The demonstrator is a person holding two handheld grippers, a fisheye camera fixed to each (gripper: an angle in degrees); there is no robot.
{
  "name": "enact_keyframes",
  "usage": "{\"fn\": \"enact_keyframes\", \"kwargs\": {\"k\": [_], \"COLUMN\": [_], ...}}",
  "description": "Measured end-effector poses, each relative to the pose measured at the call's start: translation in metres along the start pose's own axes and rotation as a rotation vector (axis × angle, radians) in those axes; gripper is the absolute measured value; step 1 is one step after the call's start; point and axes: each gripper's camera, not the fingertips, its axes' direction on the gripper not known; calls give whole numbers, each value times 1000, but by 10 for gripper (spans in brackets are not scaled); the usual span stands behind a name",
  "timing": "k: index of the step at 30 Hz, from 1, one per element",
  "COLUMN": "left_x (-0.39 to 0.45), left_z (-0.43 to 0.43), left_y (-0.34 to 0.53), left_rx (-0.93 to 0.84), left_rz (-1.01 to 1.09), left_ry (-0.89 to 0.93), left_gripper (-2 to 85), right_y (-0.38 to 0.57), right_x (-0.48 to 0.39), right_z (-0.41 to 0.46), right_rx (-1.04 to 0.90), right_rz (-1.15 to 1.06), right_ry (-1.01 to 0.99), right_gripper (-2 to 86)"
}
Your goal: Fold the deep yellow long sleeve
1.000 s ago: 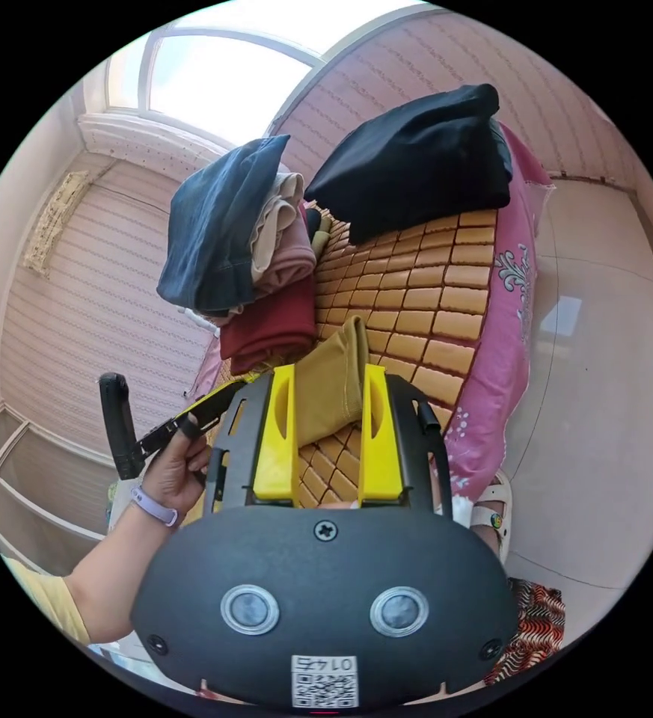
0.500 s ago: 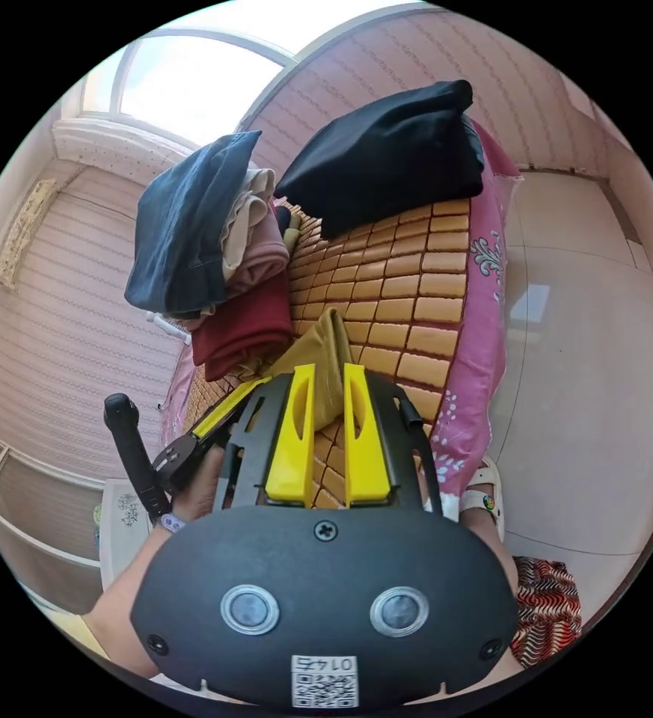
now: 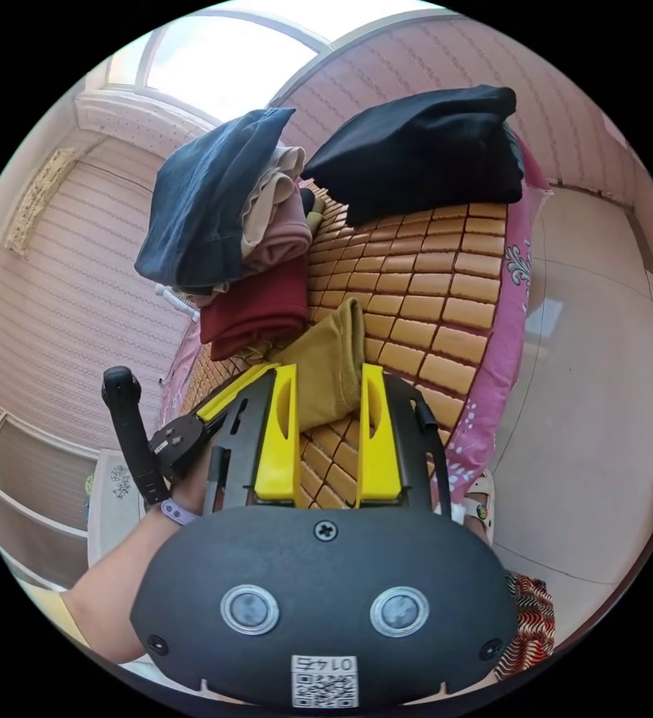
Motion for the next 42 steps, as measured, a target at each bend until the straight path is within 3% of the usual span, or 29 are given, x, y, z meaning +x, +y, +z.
{"fn": "enact_keyframes", "kwargs": {"k": [6,13,16,18,20,22,27,40,42], "left_x": [14,22,16,15,17,18,11,5,-10], "left_z": [5,12,17,21,24,27,38,58,39], "left_y": [0,8,14,19,24,30,50,120,141], "left_rx": [5,12,14,14,14,14,15,23,75], "left_rz": [26,29,-18,-20,-13,-11,-23,-11,-78], "left_ry": [-53,-87,-48,-44,-58,-64,-39,-75,-46], "left_gripper": [-3,-8,-8,-8,-8,-8,-8,-10,-10], "right_y": [-10,-18,-19,-21,-22,-21,-17,2,10], "right_x": [2,-6,-8,-6,-9,-11,-2,-28,-35], "right_z": [0,2,4,7,13,18,24,17,13], "right_rx": [0,10,16,12,-24,-27,-37,-18,-6], "right_rz": [1,-50,-43,-30,-48,-55,47,-73,-104], "right_ry": [-106,-67,-50,-37,-44,-33,-59,-115,-269], "right_gripper": [25,19,44,159,164,156,35,11,10]}}
